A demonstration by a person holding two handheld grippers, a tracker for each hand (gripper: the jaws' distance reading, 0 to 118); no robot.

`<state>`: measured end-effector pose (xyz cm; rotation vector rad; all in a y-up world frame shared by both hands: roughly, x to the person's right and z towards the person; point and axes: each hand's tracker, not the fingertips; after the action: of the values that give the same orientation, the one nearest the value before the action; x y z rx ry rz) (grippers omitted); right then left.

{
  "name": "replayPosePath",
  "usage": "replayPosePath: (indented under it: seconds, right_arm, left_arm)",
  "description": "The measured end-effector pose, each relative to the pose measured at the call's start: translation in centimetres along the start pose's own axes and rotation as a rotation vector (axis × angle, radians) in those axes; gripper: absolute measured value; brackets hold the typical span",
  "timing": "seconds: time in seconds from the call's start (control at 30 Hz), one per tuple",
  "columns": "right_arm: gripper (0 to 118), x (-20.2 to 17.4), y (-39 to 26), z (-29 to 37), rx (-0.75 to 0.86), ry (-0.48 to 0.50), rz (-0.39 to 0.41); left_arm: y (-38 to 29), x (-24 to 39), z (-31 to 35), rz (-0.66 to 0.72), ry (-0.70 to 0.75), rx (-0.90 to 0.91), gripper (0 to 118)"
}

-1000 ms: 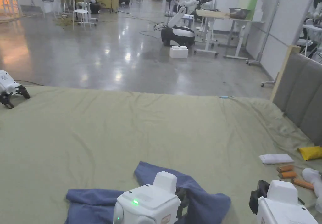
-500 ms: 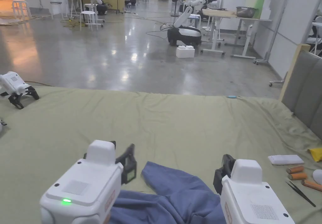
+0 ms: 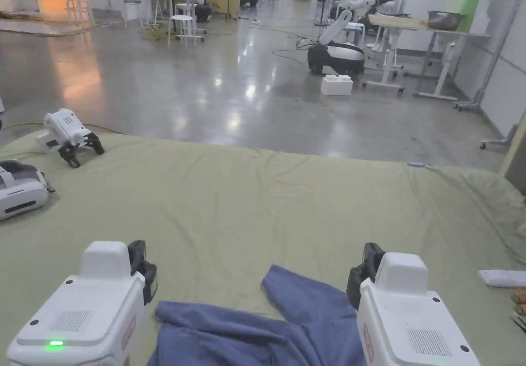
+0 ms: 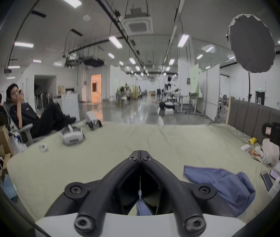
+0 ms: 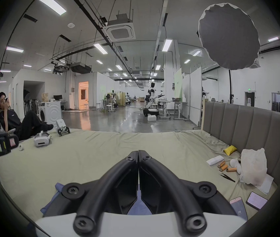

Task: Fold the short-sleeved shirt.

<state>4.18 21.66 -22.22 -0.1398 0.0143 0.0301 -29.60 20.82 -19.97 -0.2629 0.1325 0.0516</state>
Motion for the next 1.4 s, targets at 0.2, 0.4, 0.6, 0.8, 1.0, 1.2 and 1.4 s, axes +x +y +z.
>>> replayPosePath:
  seconds: [0.2,0.4,0.6,0.8,1.0,1.2,1.4]
  right_arm:
    - [0,1.1,-1.2,-0.9,-0.06,-0.007,0.016]
    - [0,2.9,-2.9,-2.1,-0.124,-0.042,0.025]
    - [0,5.2,-4.8,-3.9,-0.211,-0.089,0.039]
    - [0,7.1,-5.8,-9.7,-0.366,-0.046,0.054]
    - [58,6.9,-8.4,-20.7,-0.7,0.103,0.087]
    - [48,5.2,-13.1,-27.2,-0.936,0.181,0.144]
    - [3,4.8,-13.2,-27.3,-0.926,0.242,0.13]
  left_arm:
    - [-2.9,-3.4,-10.0,0.077,-0.082,-0.346,0]
    - [-7.0,-4.4,-20.5,0.116,-0.096,-0.692,70]
    - [-10.4,-3.1,-24.5,0.041,-0.064,-0.828,69]
    - [-10.4,0.3,-23.0,-0.144,-0.144,-0.736,17]
    - [-9.7,0.4,-20.5,-0.097,-0.127,-0.656,1]
    - [-7.3,-0.3,-14.8,-0.059,-0.16,-0.527,1]
    - [-5.6,-1.2,-12.7,-0.056,-0.151,-0.473,1]
